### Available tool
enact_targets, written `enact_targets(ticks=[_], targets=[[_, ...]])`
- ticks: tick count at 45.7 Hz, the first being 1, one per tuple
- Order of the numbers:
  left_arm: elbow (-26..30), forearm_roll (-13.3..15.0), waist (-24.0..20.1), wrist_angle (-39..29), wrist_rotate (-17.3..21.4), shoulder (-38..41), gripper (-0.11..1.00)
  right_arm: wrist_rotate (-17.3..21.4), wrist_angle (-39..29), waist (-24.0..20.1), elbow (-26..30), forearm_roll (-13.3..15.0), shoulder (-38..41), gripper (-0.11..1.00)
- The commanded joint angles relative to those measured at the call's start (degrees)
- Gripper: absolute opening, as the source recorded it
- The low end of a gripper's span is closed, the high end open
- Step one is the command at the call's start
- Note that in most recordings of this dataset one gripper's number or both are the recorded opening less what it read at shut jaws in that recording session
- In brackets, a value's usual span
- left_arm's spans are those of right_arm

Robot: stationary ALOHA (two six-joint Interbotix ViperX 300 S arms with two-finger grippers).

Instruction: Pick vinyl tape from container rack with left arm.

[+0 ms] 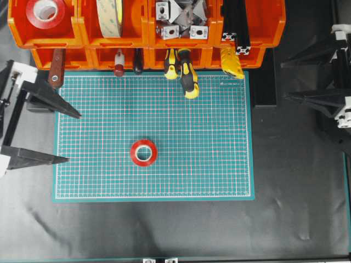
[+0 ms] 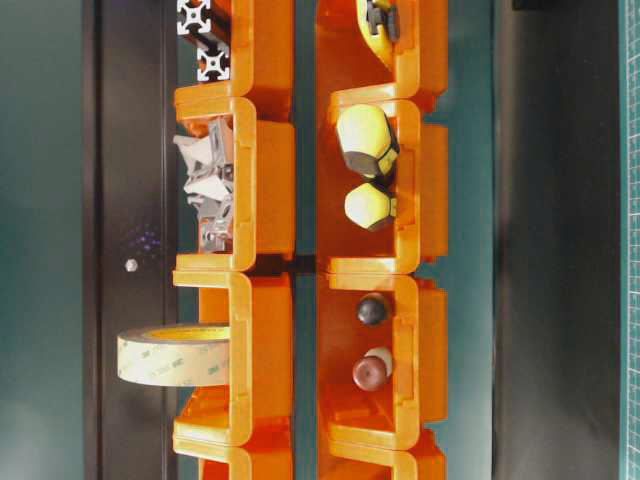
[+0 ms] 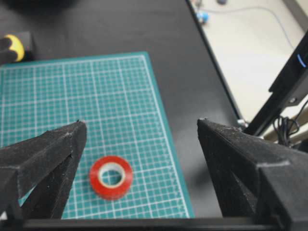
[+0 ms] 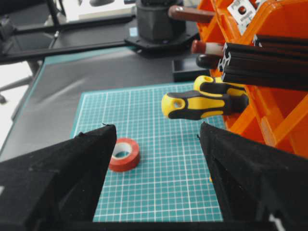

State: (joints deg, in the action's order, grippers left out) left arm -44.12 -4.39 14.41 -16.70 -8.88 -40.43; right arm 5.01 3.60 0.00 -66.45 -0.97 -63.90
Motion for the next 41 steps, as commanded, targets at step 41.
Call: enact_targets(ticks=[41], targets=[[-0.09,0.00,-0.18,0.62,0.18,-0.79,0.90,0.00,0.00,0.00,1.58,0.09,0.35,0.70]])
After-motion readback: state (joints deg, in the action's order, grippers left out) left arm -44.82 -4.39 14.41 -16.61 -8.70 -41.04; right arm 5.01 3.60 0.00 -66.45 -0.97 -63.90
